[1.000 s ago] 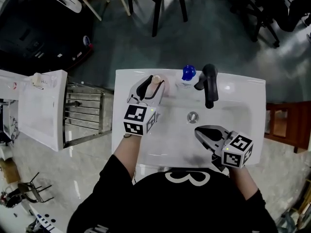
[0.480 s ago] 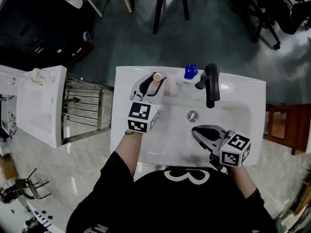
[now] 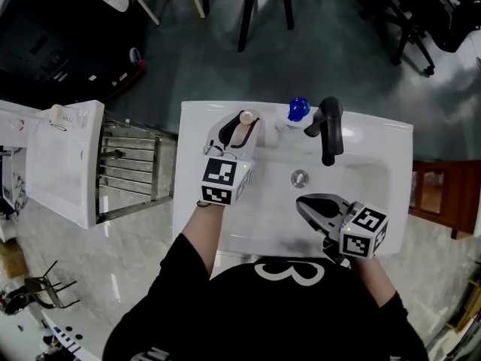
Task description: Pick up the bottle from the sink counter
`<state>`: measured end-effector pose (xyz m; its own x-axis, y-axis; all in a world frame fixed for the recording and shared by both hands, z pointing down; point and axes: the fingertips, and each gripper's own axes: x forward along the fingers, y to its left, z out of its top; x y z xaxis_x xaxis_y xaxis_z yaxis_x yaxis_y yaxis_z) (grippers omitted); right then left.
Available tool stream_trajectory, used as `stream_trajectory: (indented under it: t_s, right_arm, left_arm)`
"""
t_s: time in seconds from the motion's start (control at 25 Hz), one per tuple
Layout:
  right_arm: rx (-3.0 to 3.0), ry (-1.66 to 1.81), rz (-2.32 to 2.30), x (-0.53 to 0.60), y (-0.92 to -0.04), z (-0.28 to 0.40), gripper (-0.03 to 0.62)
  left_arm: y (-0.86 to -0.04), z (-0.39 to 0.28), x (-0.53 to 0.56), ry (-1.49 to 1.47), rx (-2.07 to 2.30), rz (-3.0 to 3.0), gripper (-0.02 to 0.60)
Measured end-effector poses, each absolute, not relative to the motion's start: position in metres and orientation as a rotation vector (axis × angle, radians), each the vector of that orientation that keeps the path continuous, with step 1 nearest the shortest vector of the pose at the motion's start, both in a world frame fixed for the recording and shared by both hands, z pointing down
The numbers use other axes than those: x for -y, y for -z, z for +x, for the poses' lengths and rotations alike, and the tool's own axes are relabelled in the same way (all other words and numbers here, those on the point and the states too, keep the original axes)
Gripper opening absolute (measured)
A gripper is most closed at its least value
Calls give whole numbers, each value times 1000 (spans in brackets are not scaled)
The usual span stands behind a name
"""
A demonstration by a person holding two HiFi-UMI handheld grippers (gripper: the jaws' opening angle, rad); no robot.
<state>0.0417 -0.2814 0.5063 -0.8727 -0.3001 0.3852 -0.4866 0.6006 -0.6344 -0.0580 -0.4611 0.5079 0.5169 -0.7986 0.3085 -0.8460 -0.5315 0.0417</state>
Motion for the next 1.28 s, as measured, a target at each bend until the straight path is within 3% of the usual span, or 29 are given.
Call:
stream_trajectory:
  t_s: [1.28]
  right_arm:
    - [2701, -1031, 739, 226, -453, 31, 14]
  left_arm:
    - [-452, -81, 373, -276, 1344, 2553, 148]
